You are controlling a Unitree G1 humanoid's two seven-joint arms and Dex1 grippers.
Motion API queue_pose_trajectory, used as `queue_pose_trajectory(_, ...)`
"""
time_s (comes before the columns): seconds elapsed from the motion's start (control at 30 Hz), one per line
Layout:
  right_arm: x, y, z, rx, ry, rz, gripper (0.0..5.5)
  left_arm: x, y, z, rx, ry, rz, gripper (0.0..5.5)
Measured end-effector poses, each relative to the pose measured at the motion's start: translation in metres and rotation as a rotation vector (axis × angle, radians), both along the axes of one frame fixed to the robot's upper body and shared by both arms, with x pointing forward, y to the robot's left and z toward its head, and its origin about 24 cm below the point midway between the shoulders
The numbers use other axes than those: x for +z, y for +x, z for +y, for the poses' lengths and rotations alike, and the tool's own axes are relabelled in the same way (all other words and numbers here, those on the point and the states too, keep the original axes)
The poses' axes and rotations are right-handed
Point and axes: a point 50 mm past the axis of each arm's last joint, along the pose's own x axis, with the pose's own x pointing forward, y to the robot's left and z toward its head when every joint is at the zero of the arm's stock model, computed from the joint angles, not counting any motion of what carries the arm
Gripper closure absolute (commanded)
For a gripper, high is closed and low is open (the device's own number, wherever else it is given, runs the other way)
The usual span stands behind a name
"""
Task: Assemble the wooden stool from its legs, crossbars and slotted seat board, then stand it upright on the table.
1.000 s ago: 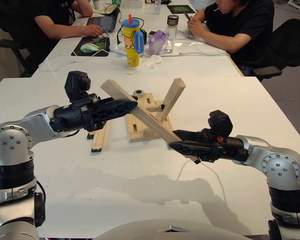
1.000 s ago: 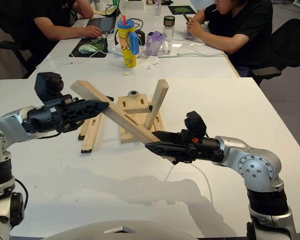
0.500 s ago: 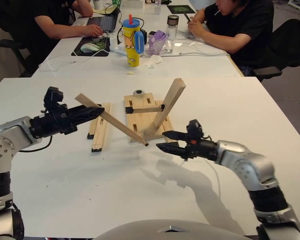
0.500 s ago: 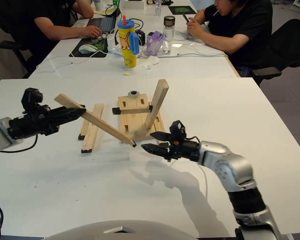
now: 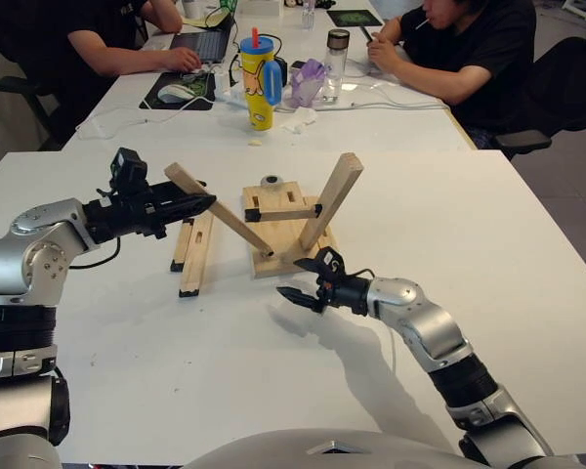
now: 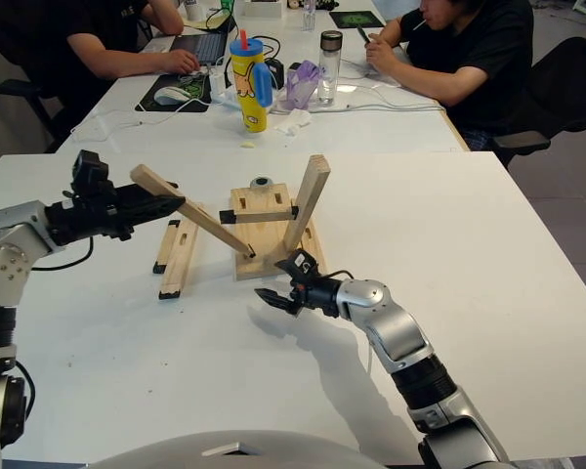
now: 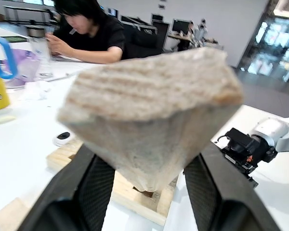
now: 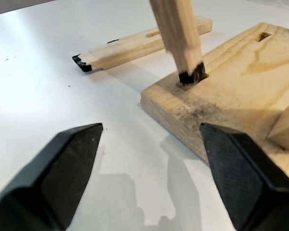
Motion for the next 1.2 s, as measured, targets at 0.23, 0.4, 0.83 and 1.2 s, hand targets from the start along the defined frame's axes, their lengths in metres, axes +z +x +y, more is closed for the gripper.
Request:
queue_pose_trajectory(0.23,-0.002,0.012,0.004,-0.059,-0.065,-0.051,1.77,0.008,0.010,0.000,-0.082,0.118,-0.025,3.49)
queue_pose_trajectory(0.4,-0.008,0.021,0.006,-0.086,-0.144,-0.032,1.77,0.017,0.018,-0.004,-0.141,0.184,-0.028,3.49)
queue_pose_trajectory(0.83,-0.008,0.028,0.013,-0.100,-0.216,0.024,1.77,0.032,0.026,-0.026,-0.307,0.404,-0.108,3.49)
queue_pose_trajectory(1.2,-0.007,0.026,0.015,-0.085,-0.239,0.011,1.77,0.038,0.034,-0.024,-0.278,0.381,0.021,3.49)
